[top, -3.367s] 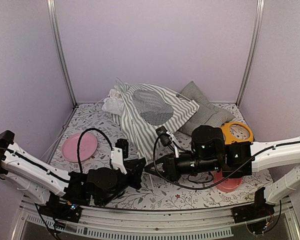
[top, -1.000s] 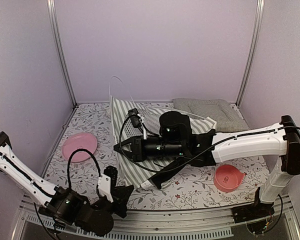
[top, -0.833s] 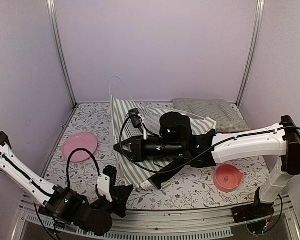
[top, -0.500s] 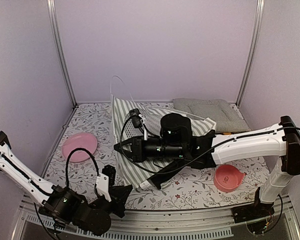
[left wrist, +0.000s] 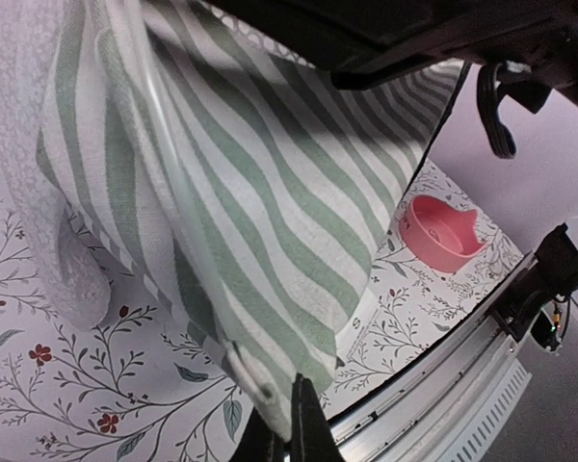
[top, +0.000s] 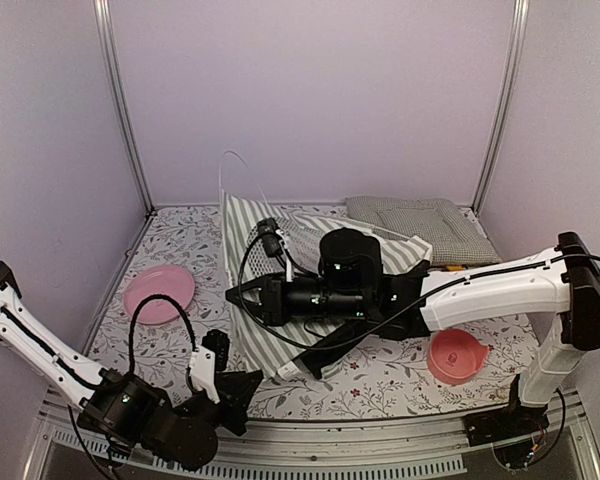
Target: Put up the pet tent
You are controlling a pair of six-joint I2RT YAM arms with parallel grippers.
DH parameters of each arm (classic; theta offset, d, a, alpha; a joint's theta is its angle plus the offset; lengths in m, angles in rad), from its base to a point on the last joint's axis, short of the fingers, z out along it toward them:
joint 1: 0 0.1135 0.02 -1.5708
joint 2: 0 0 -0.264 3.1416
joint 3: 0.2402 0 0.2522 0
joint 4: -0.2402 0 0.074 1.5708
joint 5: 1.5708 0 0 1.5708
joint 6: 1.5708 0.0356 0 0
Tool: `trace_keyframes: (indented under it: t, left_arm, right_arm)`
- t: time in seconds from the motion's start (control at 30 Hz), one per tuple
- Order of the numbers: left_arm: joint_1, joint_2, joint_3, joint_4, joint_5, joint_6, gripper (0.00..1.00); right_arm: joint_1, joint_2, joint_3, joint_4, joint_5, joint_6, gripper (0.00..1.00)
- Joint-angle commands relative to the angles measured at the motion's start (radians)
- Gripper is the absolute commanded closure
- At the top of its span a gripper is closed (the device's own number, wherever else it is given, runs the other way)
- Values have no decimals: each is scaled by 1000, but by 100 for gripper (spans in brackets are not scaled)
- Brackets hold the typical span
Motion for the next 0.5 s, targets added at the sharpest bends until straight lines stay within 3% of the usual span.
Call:
trace_keyframes:
  t: [0.0, 0.47]
  left_arm:
    - [-57, -7, -20, -54, 113, 18, 100]
    - [-58, -31, -30, -67, 107, 12, 100]
  right_arm:
    - [-22, 11, 34, 164, 130, -30, 100]
    - [6, 35, 43, 154, 141, -24, 100]
